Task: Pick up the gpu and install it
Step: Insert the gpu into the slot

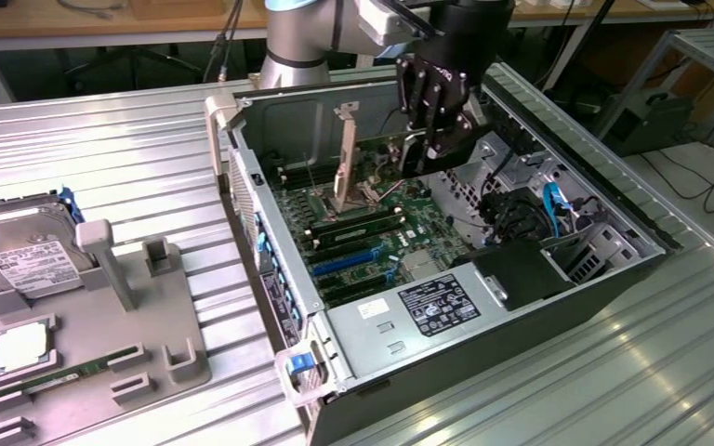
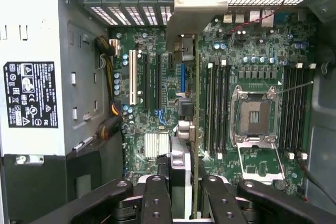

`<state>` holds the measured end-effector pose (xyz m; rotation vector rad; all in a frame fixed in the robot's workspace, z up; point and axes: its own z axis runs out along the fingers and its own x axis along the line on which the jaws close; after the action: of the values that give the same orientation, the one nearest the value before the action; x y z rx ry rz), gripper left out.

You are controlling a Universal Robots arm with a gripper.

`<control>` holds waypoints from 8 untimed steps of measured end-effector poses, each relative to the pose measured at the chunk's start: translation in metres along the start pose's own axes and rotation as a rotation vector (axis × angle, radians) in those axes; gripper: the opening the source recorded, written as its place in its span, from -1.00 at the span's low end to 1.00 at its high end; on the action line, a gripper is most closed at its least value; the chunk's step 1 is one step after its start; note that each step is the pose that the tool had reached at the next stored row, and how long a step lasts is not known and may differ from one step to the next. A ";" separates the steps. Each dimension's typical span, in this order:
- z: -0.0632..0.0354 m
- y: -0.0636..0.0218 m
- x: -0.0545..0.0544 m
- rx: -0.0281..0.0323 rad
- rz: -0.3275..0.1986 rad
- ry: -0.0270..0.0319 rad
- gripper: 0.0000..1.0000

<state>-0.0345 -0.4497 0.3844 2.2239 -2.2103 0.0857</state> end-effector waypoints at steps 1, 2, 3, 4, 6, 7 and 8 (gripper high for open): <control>0.0010 0.0015 -0.001 -0.0001 0.003 -0.0001 -0.44; 0.0022 0.0029 -0.001 -0.0001 0.005 -0.0001 -0.44; 0.0037 0.0041 -0.002 -0.0002 0.008 -0.0001 -0.44; 0.0053 0.0051 -0.002 -0.0004 0.011 0.0001 -0.44; 0.0088 0.0064 -0.002 -0.0007 0.021 0.0005 -0.44; 0.0104 0.0069 -0.002 -0.0010 0.026 0.0007 -0.44; 0.0123 0.0076 -0.003 -0.0014 0.033 0.0011 -0.44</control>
<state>-0.0417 -0.4477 0.3717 2.1861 -2.2466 0.0855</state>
